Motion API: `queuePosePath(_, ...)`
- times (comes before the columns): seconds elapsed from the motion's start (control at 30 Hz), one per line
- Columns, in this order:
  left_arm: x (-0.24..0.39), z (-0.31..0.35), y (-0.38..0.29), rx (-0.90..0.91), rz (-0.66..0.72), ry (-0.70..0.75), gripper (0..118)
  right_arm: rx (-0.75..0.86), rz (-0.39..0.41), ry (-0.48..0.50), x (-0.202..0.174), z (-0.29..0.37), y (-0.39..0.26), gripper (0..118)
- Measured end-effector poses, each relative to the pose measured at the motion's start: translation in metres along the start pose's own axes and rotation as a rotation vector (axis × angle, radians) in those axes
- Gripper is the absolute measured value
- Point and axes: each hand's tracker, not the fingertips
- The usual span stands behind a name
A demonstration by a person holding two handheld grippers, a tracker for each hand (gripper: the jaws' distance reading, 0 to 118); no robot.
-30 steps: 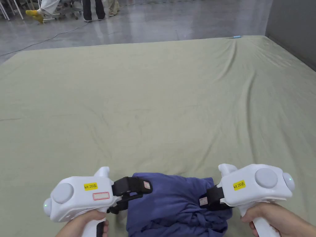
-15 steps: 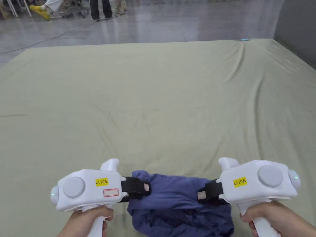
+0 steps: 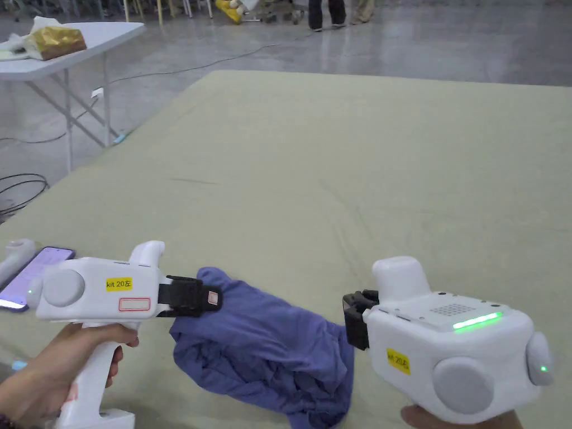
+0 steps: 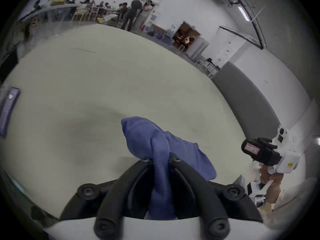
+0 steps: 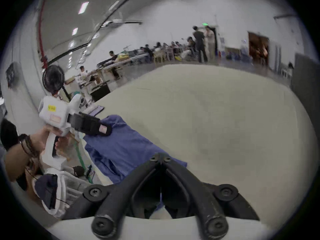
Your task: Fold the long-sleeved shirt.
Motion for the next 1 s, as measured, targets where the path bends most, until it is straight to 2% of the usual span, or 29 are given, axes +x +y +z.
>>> queuePosePath(0.2,-0.147,0.051,0.01,0.059,0.012,0.094,6,-0.036,0.012,0.114,-0.082,-0.096,-0.002,0)
queuePosePath(0.27,-0.163,0.052,0.006,0.077,0.003,0.102,6,-0.047,0.02,0.133,-0.098,-0.117,-0.004,0)
queuePosePath(0.33,-0.177,0.049,0.004,0.101,0.075,0.098,8,-0.051,0.038,0.139,-0.107,-0.127,-0.005,0)
queuePosePath(0.37,-0.177,0.046,0.003,0.119,0.076,0.091,16,-0.052,0.04,0.139,-0.107,-0.129,-0.005,0)
queuePosePath(0.43,-0.172,0.044,0.001,0.143,0.057,0.092,68,-0.055,0.032,0.154,-0.104,-0.128,-0.002,0)
queuePosePath(0.53,-0.163,0.051,0.009,0.171,0.051,0.09,97,-0.039,0.023,0.153,-0.093,-0.117,0.004,0)
queuePosePath(0.57,-0.156,0.056,0.014,0.183,0.042,0.102,101,-0.031,0.022,0.15,-0.087,-0.109,0.006,0)
queuePosePath(0.67,-0.123,0.075,0.026,0.245,-0.017,0.18,101,0.008,0.018,0.124,-0.067,-0.075,0.012,0)
queuePosePath(0.7,-0.106,0.082,0.03,0.28,-0.032,0.175,99,0.03,0.012,0.097,-0.058,-0.062,0.014,0)
queuePosePath(0.73,-0.088,0.087,0.033,0.307,-0.048,0.152,92,0.052,0.002,0.08,-0.049,-0.05,0.016,0)
queuePosePath(0.77,-0.066,0.092,0.036,0.353,-0.077,0.106,70,0.076,-0.009,0.061,-0.039,-0.033,0.019,0)
queuePosePath(0.8,-0.043,0.097,0.039,0.376,-0.11,0.113,20,0.095,-0.018,0.035,-0.03,-0.019,0.022,0)
queuePosePath(0.83,-0.017,0.095,0.041,0.436,-0.144,0.159,0,0.121,-0.025,0.001,-0.021,-0.004,0.025,0)
queuePosePath(0.87,0.012,0.093,0.044,0.472,-0.187,0.209,0,0.147,-0.033,-0.031,-0.012,0.013,0.029,0)
queuePosePath(0.9,0.039,0.088,0.047,0.477,-0.177,0.162,0,0.174,-0.035,-0.052,-0.003,0.03,0.031,0)
queuePosePath(1.0,0.13,0.075,0.043,0.61,-0.276,0.092,0,0.272,-0.011,-0.143,0.027,0.087,0.034,0)
